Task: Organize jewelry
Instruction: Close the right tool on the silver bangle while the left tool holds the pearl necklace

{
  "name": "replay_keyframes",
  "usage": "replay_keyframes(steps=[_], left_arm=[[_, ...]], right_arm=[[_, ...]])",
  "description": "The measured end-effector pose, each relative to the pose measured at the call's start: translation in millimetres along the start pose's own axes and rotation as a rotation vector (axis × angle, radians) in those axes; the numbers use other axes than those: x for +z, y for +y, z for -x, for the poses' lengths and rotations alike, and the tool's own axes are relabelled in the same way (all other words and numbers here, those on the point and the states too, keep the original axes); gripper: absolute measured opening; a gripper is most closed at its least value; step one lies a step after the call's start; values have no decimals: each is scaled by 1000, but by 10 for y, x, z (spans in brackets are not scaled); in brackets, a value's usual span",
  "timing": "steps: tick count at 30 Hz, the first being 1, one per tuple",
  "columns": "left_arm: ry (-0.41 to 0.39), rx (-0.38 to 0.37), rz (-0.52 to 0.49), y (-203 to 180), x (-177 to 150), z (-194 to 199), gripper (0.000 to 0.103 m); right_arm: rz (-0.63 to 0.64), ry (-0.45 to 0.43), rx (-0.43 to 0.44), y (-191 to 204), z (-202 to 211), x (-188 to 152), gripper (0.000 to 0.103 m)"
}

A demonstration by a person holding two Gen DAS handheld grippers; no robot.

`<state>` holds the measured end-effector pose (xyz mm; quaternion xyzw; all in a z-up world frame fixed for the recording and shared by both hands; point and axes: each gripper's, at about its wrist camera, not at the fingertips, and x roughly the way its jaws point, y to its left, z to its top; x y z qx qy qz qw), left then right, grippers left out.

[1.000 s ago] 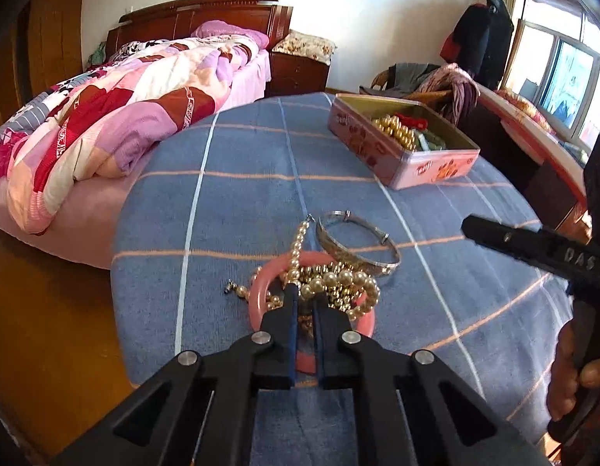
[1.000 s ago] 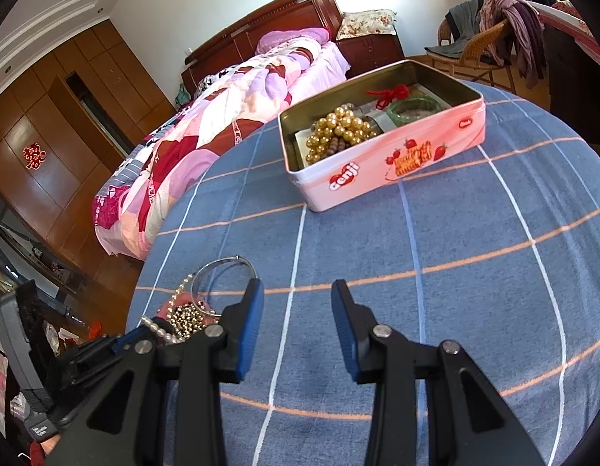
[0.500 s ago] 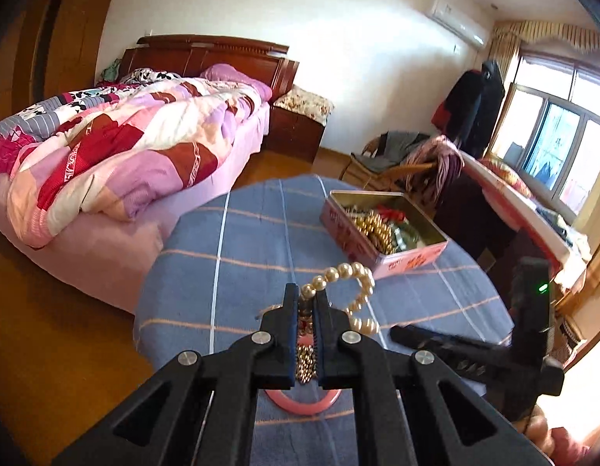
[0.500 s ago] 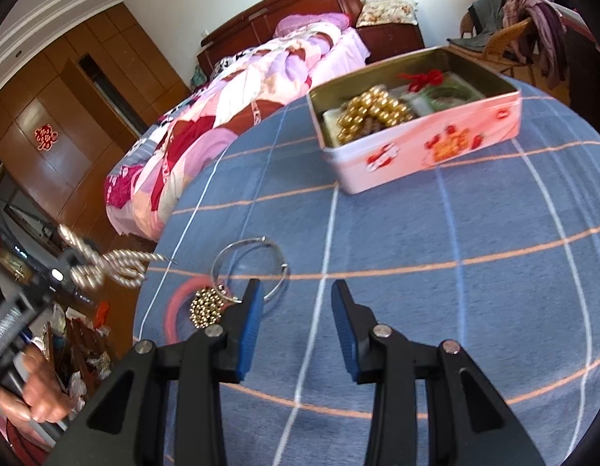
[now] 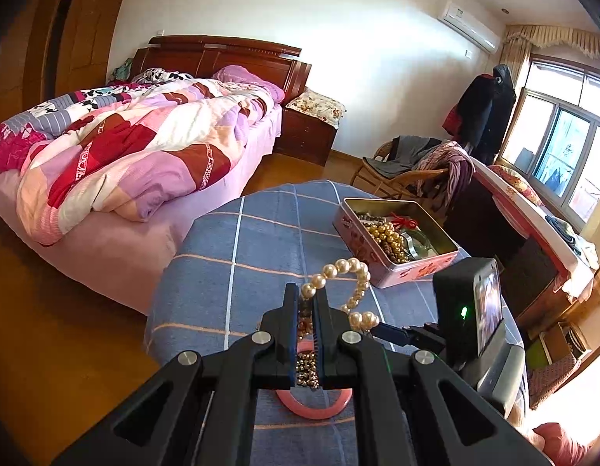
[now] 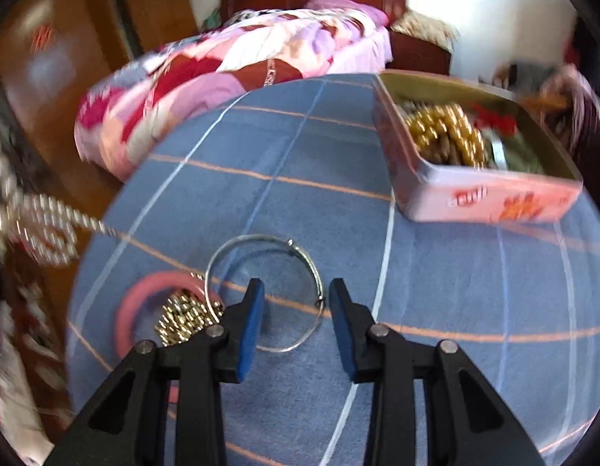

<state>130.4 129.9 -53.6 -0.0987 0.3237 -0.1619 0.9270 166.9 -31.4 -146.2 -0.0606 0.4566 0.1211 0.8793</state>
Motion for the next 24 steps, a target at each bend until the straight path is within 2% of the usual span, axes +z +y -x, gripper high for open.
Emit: replay_keyframes(steps=[1,2,3,6,10,16,19,24], left_arm=[[2,-2,1,-3,0,-10,5],[3,-4,0,-4,-1,-11,5],[3,-3,-2,-14,1,-18,5],[-3,1,-9,-35,8,-2,5],[-10,-3,1,-37,29,0,5],[-7,-20,-16,-134,40,-47,5],[-3,-26,-24,-184,49,-77,5],[0,-32,-29,-232,46,-92,5]], right_arm=[[1,-1,-6,-32,3,-6,21],[-16,1,9,-79,6,-7,11],[-46,3,40,-144,9,-4,10],[-138,-2,89,-357,58,-43,9],[-234,-60,150,-581,269,-88,9],[-314,-152,177,-820,604,-103,7],[-323,-180,168,-885,709,-83,7],[-278,-130,193,-814,576,-84,14]])
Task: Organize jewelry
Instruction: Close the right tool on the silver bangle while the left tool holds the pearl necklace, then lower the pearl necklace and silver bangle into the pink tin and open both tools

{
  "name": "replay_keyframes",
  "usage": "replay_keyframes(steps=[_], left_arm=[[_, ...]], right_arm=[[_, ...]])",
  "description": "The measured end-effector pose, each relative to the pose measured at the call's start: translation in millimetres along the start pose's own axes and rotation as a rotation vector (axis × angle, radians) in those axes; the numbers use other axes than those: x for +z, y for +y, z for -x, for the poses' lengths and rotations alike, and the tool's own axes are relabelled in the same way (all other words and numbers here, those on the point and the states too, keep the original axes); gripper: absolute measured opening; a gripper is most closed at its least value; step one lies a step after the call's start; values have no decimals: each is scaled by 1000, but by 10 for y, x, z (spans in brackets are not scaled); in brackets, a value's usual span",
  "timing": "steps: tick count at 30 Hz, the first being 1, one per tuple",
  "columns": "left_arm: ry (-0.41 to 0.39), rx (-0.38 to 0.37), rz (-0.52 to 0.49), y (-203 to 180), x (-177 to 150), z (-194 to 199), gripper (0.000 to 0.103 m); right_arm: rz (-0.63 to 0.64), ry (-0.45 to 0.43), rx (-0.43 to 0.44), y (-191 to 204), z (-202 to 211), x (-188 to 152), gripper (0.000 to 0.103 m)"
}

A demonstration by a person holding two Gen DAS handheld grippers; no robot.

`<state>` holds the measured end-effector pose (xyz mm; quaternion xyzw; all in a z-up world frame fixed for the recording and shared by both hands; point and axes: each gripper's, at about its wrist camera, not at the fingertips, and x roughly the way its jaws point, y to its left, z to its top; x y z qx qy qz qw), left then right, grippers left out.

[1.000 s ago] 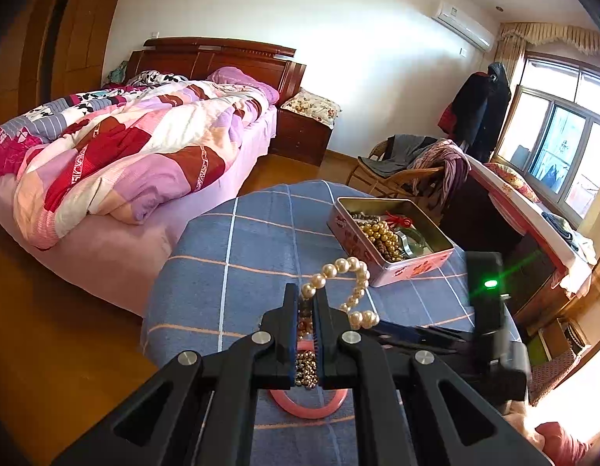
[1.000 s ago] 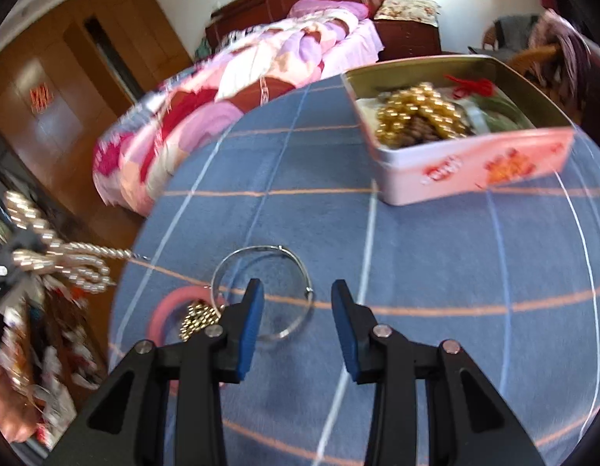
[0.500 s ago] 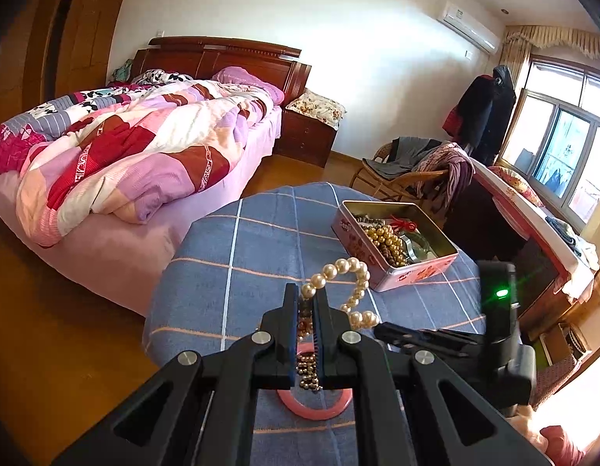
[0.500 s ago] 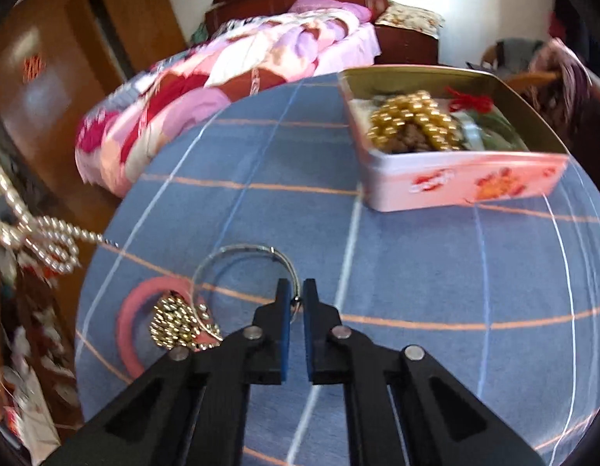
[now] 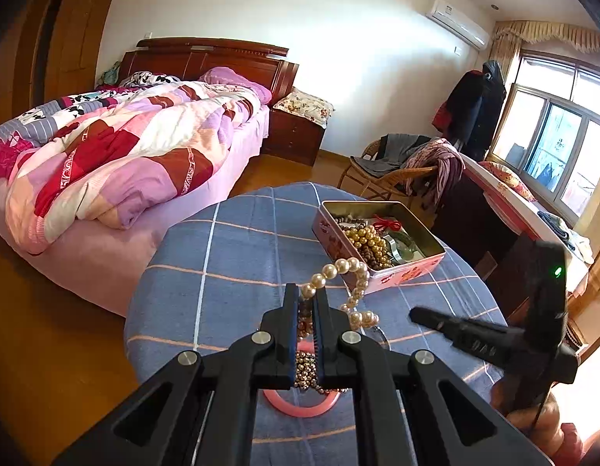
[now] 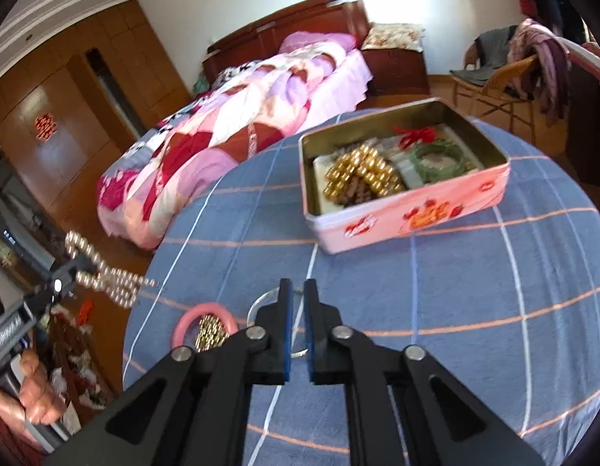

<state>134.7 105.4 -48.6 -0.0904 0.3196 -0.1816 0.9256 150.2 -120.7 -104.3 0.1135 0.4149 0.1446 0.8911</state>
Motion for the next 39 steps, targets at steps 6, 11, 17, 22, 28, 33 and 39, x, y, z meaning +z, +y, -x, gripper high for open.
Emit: replay_keyframes(steps=[6,11,17,22,28,33,39], left_arm=[[12,8,3,10,-20,-20,5],[9,12,12,48,-18,-17,5],[10,13,24,80,-23,-23,5],[5,10,22,76,-26,-4,5],[1,9,29,94,-28,10,5],[0,5,21,66,-22,6,5],[3,-5,23,20,1,-48,5]], right_arm=[[72,86,-60,128,-347,-177,70],[155,109,-129,234,-502,-180,70],[247,141,-201,348,-615,-173,70],[284,148,-218,373,-619,-201,70],[207,128,-202,233,-490,-217,68],[113,68,-183,72,-239,-151,68],[66,-45,-184,-42,155,-1,68]])
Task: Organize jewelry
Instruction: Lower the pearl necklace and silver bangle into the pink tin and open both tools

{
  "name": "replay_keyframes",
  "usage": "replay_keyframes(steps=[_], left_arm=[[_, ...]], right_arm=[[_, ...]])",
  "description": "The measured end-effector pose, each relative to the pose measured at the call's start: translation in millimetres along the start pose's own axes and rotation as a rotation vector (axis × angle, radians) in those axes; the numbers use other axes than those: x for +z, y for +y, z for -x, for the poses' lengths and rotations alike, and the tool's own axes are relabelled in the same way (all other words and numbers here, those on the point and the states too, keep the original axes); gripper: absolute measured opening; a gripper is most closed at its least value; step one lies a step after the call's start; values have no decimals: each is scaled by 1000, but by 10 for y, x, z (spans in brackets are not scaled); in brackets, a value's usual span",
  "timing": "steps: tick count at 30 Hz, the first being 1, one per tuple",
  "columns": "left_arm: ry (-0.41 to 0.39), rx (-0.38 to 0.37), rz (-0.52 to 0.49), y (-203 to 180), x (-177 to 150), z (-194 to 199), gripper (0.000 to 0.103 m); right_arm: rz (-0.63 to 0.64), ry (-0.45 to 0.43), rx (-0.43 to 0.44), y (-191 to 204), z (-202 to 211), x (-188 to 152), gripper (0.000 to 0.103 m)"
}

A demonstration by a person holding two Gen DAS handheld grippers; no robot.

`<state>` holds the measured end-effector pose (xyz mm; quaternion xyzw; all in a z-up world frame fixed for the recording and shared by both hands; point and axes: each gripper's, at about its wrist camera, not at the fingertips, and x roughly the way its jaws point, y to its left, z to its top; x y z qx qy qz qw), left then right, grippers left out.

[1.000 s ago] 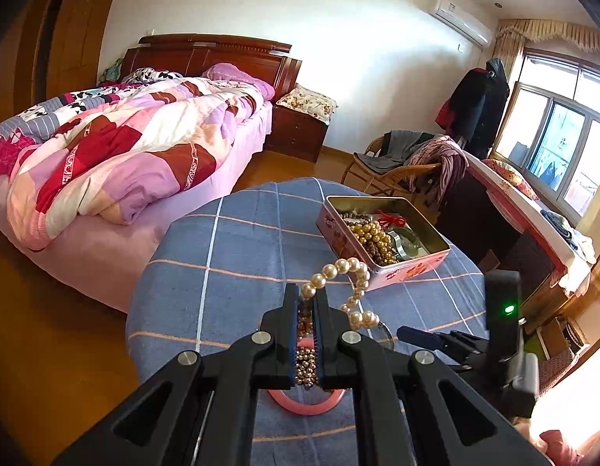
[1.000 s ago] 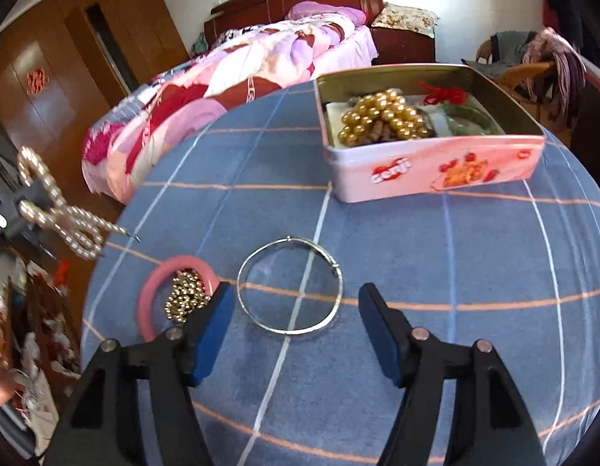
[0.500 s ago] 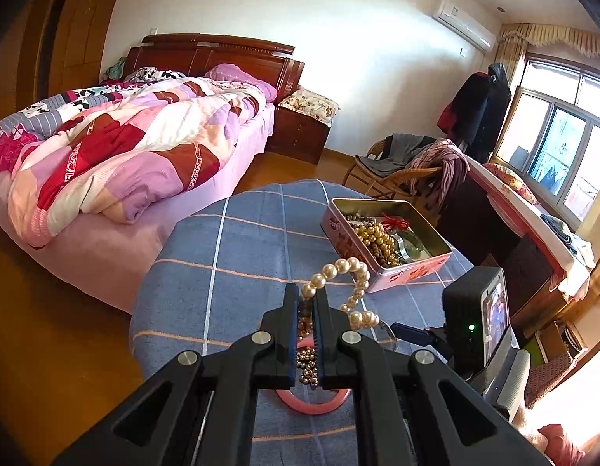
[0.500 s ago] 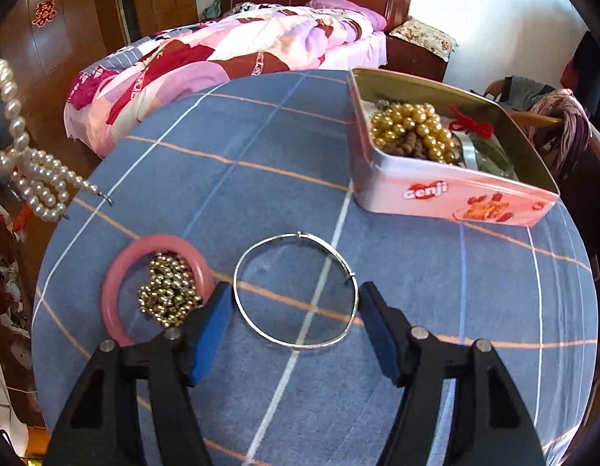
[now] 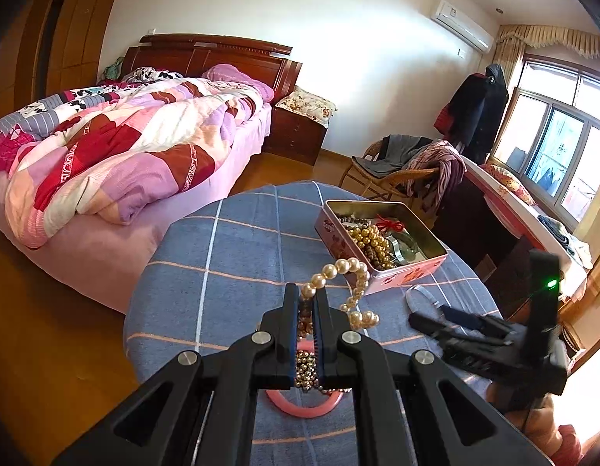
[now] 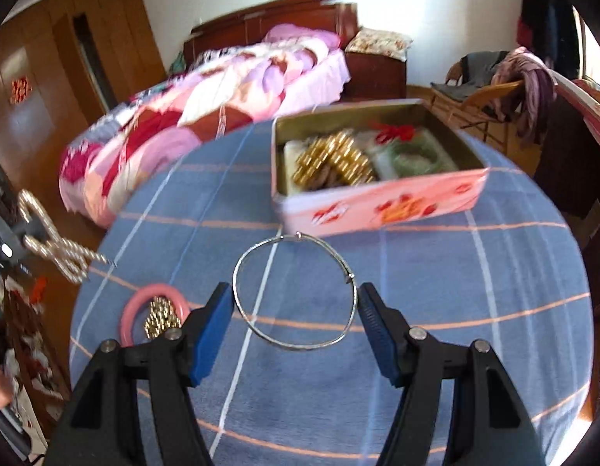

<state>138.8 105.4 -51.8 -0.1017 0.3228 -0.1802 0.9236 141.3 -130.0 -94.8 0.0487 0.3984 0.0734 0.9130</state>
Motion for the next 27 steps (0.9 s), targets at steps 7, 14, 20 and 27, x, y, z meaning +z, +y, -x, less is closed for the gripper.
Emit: replay_keyframes(steps=[7,14,20,27], left_arm=[[27,-42,-43,-251,72,-243,5],[8,-120,-72,-605,342,-583,5],[-2,-197,-36,-811,631,-1043,5],[62,-180,25,-810,769,-1714,5]], right_arm=[[-83,-89,-43,-329,126,181,68],[-115,-166,-73,-608,137,489,68],[-124,-206,-112,-757,-124,781,68],[-185,-171,-85,-945,-558,934,68]])
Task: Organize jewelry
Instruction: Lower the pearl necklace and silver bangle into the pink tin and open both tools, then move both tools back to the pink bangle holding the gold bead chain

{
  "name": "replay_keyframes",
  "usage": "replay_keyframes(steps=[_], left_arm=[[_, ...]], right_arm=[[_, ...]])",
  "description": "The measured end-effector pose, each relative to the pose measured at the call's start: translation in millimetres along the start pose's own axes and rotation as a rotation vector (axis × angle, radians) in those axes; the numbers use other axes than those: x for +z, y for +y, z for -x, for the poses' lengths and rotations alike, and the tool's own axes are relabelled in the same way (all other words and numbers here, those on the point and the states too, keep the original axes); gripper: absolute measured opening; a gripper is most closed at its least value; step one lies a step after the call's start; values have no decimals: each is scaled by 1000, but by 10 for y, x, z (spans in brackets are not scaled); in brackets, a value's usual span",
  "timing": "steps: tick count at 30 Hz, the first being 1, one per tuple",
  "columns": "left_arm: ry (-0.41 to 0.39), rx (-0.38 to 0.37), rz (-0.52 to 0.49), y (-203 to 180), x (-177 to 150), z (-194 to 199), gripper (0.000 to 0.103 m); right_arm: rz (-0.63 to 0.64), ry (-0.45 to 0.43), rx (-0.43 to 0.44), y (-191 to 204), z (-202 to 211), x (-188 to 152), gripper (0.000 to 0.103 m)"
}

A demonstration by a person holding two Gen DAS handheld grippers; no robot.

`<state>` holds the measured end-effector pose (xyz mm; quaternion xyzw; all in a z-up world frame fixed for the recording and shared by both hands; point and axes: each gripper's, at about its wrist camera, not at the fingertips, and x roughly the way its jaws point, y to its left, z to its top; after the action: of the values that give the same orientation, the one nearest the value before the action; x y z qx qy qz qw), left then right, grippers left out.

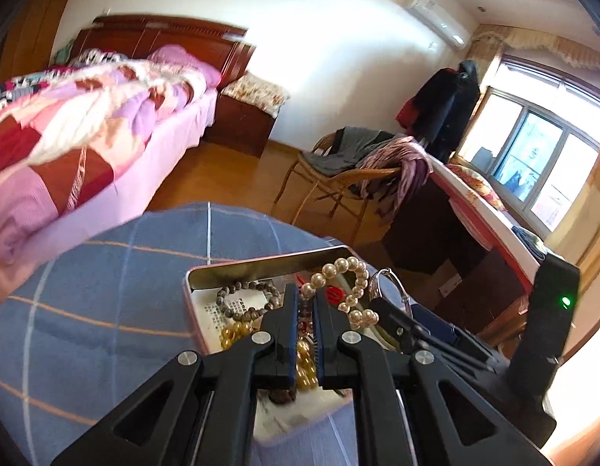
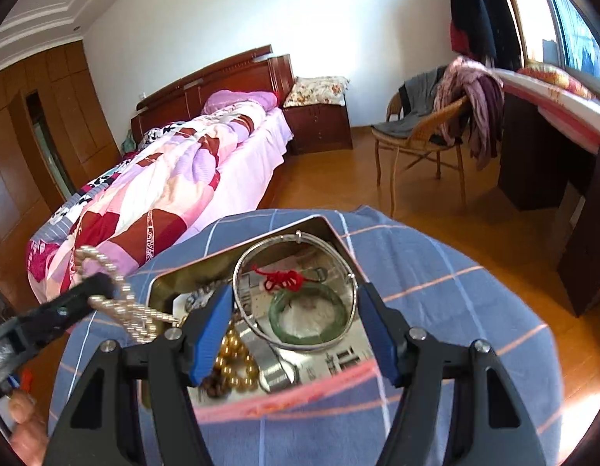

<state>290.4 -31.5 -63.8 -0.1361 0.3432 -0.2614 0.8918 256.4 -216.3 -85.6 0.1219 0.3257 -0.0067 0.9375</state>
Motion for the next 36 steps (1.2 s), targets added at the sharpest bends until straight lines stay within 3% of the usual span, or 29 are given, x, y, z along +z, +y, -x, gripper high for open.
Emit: replay_keyframes(steps=[4,12,14,16,17,21,28,36], left_arm=[[50,42,-1,6,-1,-279,5],[93,105,1,37,-24,-449,6],[105,104,24,50,-8,-463,16],[114,109,59,71,14,-400,57],[96,115,69,77,29,-348,63],[50,161,36,55,67,-108,64],[53,289,-15,124,-227,272,64],[93,304,-2,170,-655,511,64]], right_arm=[[5,31,0,-18,-180,-48,68],[-15,43,40,-115,-268,-95,70],[-41,26,72,-152,-232,-74,76],[-80,-8,95,-202,-157,-59,79],[-91,-26,92,-218,-118,-46,79],[-137,-80,63,-308,36,-41,79],[-160,-50,29,-306,308,-291,79],[-141,14,35,-194,501,-588,79]])
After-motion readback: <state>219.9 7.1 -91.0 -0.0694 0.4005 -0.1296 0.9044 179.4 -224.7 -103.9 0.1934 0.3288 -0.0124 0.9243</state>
